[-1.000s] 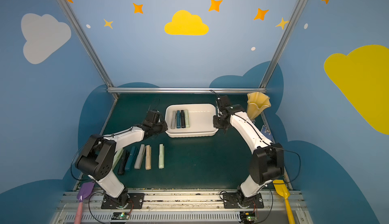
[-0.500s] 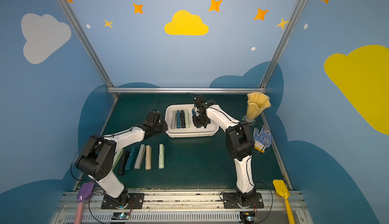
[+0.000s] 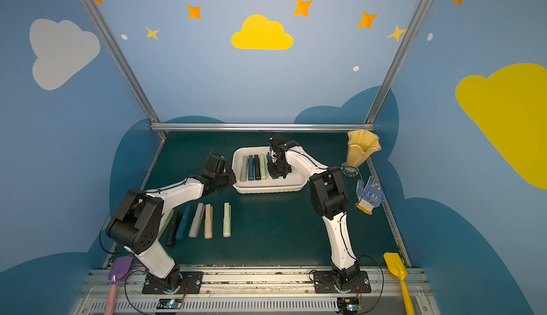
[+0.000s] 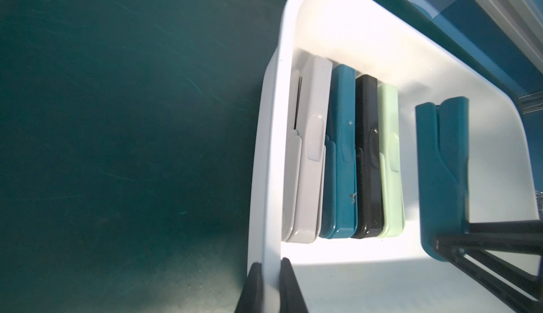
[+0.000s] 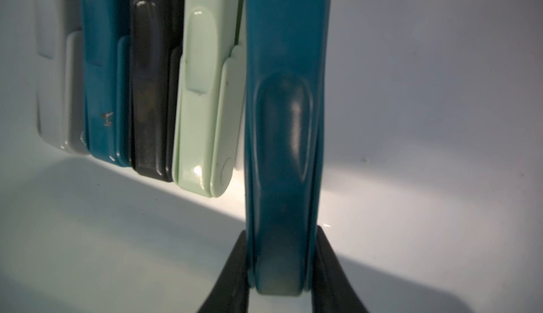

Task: Put the pruning pliers into the storage box
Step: Place the pruning pliers in the storage box.

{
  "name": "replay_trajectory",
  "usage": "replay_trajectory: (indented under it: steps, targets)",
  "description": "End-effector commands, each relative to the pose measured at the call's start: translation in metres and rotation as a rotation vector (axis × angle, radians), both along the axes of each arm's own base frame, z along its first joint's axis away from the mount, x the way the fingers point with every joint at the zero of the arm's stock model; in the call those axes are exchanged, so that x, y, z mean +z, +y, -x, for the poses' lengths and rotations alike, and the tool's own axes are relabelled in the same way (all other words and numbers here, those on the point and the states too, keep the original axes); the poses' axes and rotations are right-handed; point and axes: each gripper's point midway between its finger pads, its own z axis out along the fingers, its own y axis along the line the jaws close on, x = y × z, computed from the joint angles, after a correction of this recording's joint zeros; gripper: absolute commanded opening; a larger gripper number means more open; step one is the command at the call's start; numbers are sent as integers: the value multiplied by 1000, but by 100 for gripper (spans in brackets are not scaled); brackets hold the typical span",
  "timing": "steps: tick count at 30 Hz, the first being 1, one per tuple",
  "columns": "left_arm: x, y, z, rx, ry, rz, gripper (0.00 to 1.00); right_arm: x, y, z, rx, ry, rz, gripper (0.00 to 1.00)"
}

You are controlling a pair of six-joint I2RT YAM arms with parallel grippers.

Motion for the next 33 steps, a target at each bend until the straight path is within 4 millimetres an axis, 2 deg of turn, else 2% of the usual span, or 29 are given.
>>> replay_trajectory:
  steps: [1,16,33]
  targets:
    - [12,-1,-8,17,-29,6,11,3,9,-6,-12,-8,-28,20]
    - [13,-2,-8,15,-33,9,11,-10,18,-11,-45,26,-50,21]
    - [12,-1,-7,15,-31,3,12,-13,28,-13,-49,45,-71,26]
